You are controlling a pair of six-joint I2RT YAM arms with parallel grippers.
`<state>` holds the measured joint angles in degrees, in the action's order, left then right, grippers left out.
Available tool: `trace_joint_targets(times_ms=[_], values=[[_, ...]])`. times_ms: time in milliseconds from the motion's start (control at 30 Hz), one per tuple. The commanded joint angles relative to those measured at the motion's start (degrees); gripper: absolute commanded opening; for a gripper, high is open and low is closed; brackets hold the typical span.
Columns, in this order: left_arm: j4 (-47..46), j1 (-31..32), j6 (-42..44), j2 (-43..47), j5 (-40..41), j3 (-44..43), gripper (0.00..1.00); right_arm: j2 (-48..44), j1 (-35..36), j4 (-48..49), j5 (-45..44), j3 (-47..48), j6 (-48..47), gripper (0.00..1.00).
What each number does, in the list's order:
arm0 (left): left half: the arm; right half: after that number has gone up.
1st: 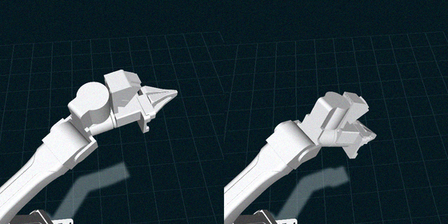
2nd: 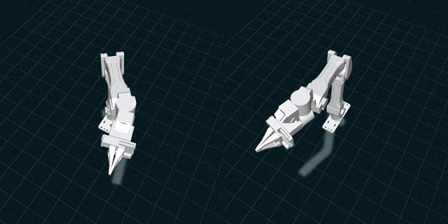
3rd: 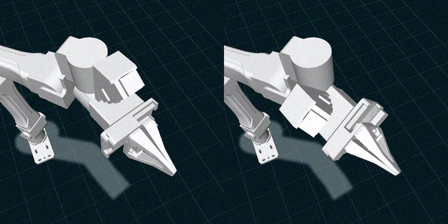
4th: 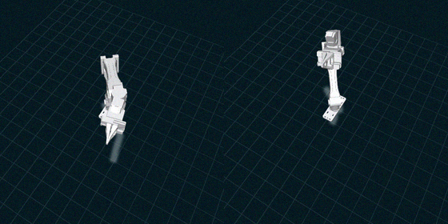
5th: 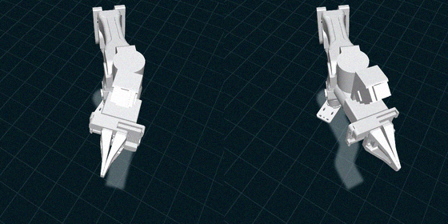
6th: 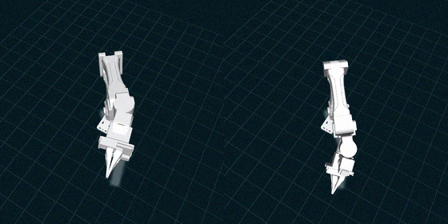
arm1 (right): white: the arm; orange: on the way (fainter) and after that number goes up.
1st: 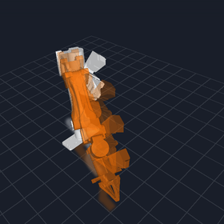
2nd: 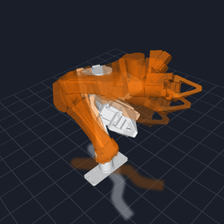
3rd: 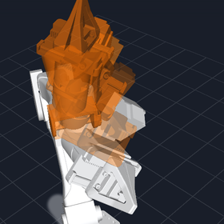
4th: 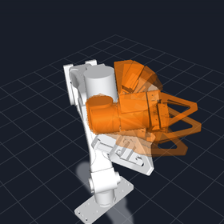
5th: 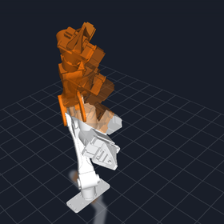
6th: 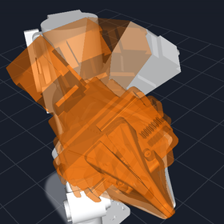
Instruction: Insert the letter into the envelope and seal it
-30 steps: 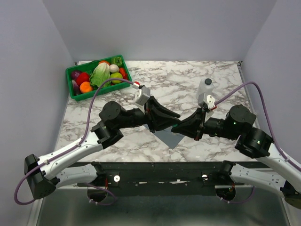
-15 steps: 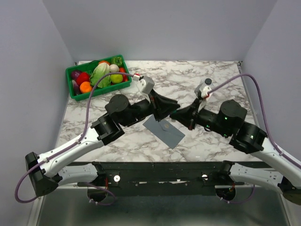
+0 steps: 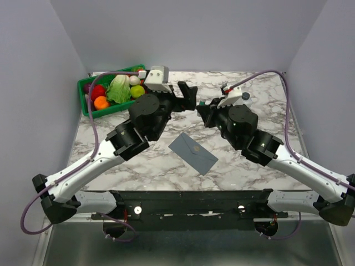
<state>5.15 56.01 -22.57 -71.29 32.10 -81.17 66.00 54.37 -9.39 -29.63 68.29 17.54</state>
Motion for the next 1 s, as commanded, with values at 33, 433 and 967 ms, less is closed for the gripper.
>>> trace_joint_targets(times_ms=[33,433,967], values=[[-0.6,-8.5,-6.3,13.3,-7.1,16.9,0.99,-3.2,-0.1,8.7,9.9,-9.8,2.9,0.01],[-10.1,-14.7,-14.9,29.4,-10.6,50.4,0.99,16.6,-4.5,36.9,28.0,-23.0,14.8,0.01],[-12.8,-19.9,-17.1,33.3,-12.5,62.2,0.99,41.8,-4.9,57.5,38.2,-18.5,26.9,0.01]])
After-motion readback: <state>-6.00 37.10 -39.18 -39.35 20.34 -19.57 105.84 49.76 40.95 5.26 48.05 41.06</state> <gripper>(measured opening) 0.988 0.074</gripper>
